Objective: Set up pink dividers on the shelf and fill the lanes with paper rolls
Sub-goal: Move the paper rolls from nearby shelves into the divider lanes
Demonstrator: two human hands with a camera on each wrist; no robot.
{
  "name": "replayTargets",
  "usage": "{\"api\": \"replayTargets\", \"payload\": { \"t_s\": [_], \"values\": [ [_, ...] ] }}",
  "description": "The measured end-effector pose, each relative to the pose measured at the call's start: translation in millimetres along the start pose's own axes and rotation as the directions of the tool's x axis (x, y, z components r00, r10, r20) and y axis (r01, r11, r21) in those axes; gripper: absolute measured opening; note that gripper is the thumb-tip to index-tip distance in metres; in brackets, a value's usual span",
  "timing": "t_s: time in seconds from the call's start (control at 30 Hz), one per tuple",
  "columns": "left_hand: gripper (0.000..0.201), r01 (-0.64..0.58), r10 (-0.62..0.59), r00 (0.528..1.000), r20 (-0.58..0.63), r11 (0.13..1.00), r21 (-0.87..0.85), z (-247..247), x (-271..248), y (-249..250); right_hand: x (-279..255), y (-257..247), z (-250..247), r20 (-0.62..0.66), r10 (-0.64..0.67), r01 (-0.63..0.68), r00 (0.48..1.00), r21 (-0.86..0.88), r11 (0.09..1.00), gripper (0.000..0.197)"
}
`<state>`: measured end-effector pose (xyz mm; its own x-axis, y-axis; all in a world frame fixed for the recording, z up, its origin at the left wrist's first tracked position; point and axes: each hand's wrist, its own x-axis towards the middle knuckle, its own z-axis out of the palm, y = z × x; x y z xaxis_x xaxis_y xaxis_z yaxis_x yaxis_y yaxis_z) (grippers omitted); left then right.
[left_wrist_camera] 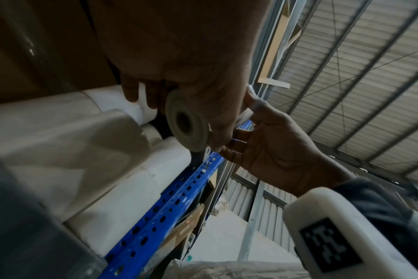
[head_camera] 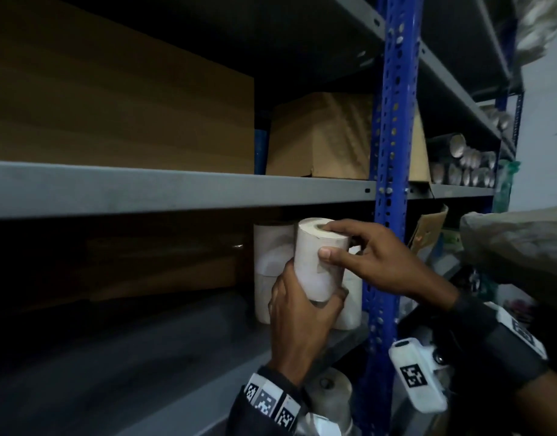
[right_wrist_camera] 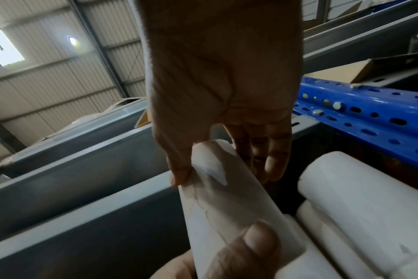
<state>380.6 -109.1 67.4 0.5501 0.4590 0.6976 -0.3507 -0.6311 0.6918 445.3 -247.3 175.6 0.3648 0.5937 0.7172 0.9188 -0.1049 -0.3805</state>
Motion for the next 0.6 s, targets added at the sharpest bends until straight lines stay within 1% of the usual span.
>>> {"api": "replayTargets", "payload": {
  "t_s": [0.07,0.17,0.3,0.37,0.5,0.6],
  "values": [
    [0.088,-0.011,0.011,1.000,0.016,1.000,-0.030,-9.7,-15.4,11.9,-13.4,-19.5,-8.6,0.004,-0.020,0.020,1.000,0.039,0.999,0.042],
    [0.079,-0.034,0.034,0.999,-0.005,0.999,-0.037,-29.4,-43.3,29.6,-36.4,-49.8,-14.7,0.034,-0.036,0.033,0.999,0.083,0.996,0.038],
    [0.075,-0.020,0.018,0.999,-0.027,0.998,-0.052,-61.8,-98.9,54.2,-72.2,-88.5,-16.6,0.099,-0.029,0.016,0.995,0.129,0.991,0.040],
    [0.069,-0.005,0.003,0.999,-0.036,0.999,-0.050,-79.0,-132.7,64.0,-93.1,-107.6,-14.9,0.129,-0.043,0.022,0.991,0.159,0.987,0.037],
    [0.069,0.063,-0.065,0.997,-0.039,0.997,-0.054,-114.5,-203.3,78.7,-135.0,-139.6,-3.9,0.263,-0.076,0.006,0.962,0.258,0.966,0.037],
    [0.068,0.131,-0.134,0.990,-0.031,0.987,-0.096,-150.3,-251.6,92.8,-159.6,-166.5,5.7,0.379,-0.117,-0.006,0.918,0.309,0.951,0.038]
  ]
}}
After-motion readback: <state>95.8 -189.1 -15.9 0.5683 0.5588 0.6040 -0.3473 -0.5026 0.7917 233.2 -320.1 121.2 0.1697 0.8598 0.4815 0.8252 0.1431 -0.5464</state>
